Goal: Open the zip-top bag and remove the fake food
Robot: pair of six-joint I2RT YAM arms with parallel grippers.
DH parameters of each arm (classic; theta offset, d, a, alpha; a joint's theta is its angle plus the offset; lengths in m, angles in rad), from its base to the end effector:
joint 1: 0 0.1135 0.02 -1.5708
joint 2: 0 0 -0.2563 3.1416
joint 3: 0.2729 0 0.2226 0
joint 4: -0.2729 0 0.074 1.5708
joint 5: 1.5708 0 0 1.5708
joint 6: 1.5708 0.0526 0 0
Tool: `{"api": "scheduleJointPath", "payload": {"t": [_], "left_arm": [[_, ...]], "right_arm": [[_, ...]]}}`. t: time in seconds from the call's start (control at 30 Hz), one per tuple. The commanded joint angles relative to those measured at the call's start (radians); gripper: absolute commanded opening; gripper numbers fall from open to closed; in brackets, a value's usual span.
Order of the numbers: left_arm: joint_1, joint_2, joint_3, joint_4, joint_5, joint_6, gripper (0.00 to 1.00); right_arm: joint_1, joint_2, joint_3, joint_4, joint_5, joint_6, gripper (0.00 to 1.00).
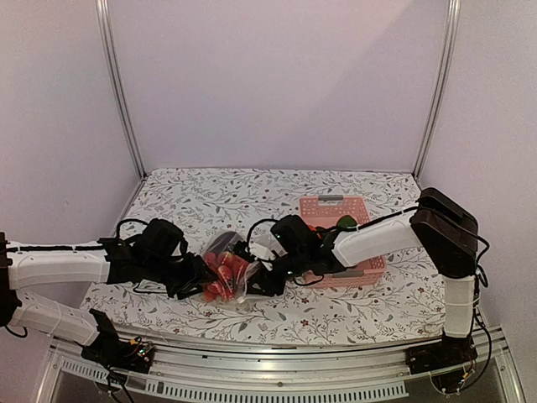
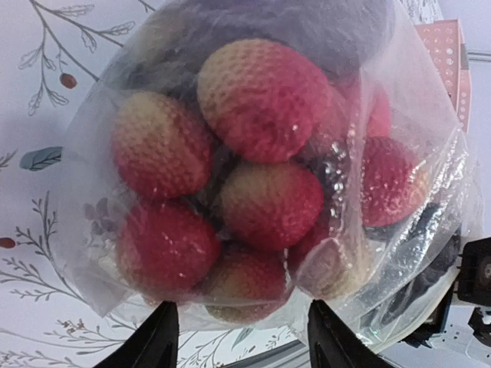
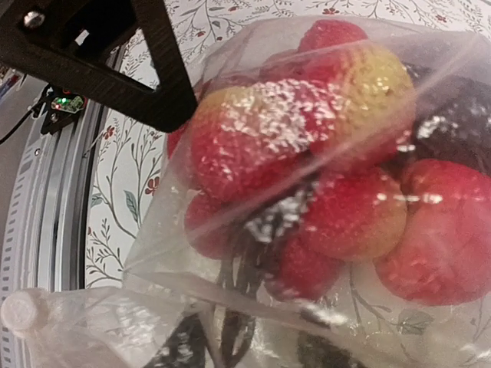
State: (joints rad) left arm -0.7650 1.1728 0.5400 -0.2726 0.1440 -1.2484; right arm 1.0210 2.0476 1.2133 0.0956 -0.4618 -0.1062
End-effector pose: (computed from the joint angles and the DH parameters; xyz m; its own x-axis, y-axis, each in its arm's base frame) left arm 0.1440 -0.1487 0.1722 -0.8905 -0.4463 -0.0885 -0.3008 0.7235 -0.6213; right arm 0.1972 0.3666 0.1412 -0.2507 -0.5907 -0.7670 -0.9675 0.1250 0.2199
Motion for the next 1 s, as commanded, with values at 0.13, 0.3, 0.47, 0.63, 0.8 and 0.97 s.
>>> {"api": "scheduleJointPath", "payload": {"t": [0.13,0.3,0.47,0.63,0.8,0.97], "left_arm": [[0.024,-0.088,0.037,-0.053,-0.065,0.069,0.59],[0.096,-0.196,0.051,-0.183,-0.108,0.109,0.65],[0.213,-0.262,-0.007,-0.151,-0.048,0.154,0.73],[0.271,-0.168,-0.021,-0.063,0.024,0.217,0.75],[0.275,0.007,0.021,0.021,0.094,0.263,0.71],[0.276,0.118,0.041,0.098,0.142,0.273,0.51]], "right_arm": [[0.002,0.034,0.028,-0.064,0.071,0.008,0.04],[0.001,-0.001,0.023,-0.068,0.078,0.025,0.0],[-0.008,-0.012,0.022,-0.059,0.051,0.041,0.0],[-0.025,-0.009,0.017,-0.047,0.027,0.06,0.0],[-0.04,-0.011,0.016,-0.04,0.008,0.078,0.0],[-0.051,-0.011,0.018,-0.037,-0.007,0.085,0.0]]}}
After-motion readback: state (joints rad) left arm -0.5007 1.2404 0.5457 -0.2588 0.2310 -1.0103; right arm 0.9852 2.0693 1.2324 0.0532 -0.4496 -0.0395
